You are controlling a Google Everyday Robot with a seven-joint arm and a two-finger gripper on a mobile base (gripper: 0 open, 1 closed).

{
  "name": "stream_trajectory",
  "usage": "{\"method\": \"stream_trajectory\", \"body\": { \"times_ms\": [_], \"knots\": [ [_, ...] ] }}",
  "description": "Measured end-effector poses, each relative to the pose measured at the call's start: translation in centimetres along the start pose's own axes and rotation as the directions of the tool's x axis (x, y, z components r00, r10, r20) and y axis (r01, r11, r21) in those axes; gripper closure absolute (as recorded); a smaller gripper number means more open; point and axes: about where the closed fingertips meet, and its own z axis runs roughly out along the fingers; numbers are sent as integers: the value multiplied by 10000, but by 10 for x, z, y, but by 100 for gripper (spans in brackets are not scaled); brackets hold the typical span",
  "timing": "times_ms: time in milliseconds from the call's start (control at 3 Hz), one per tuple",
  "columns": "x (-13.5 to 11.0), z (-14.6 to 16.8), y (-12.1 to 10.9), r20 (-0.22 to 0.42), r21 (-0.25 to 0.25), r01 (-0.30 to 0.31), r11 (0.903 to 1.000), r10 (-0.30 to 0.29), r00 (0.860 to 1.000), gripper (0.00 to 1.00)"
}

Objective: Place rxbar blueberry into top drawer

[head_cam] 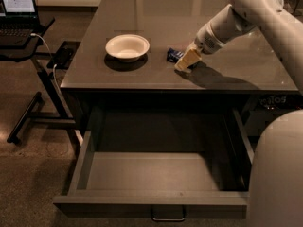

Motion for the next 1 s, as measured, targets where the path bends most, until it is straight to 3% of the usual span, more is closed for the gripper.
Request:
{"method": "stream_trajectory", "body": {
  "times_ms": [667,1000],
  "knots": [
    [0,0,0,0,-1,0,10000,0,10000,89],
    [0,0,0,-1,-1,1,10000,-1,10000,100]
  ]
}}
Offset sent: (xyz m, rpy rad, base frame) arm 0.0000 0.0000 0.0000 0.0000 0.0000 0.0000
